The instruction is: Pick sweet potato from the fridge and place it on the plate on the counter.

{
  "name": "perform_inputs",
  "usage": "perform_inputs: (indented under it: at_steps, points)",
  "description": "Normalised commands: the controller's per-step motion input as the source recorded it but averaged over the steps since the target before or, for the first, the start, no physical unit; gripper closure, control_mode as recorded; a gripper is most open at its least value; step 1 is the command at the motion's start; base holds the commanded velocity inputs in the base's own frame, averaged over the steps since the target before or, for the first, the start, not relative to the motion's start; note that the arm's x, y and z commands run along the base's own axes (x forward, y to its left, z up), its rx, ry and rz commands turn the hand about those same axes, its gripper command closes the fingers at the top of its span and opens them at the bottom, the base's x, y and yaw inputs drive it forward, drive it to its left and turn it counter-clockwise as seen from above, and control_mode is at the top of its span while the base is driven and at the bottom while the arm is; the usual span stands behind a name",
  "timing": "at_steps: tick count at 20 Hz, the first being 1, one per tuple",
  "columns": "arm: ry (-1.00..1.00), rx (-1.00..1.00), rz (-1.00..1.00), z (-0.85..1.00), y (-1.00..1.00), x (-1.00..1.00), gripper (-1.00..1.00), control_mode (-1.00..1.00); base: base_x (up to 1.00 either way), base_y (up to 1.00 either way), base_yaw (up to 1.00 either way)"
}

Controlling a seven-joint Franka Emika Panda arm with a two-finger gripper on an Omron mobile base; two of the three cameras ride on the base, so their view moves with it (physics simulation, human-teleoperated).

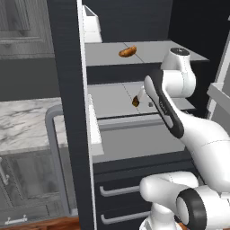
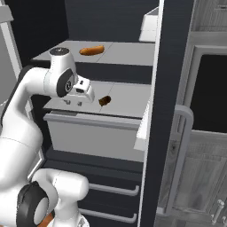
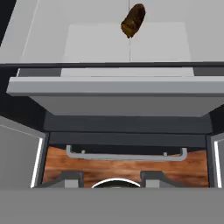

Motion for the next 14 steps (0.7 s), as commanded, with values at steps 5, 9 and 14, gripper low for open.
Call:
perform_inputs:
  at_steps: [5,9,14]
  points:
    - [-0.06,-0.01,-0.07,-0.09,-0.1,0.14,-1.0,-1.0,0.0,0.0,0.0]
    - [-0.13,0.0,-0.25,-0.26,-0.01,0.15,-1.0,-1.0,0.0,0.0,0.0]
    - [-0.13,-0.05,-0.38,-0.44,0.0,0.44,-1.0,-1.0,0.0,0.0,0.0]
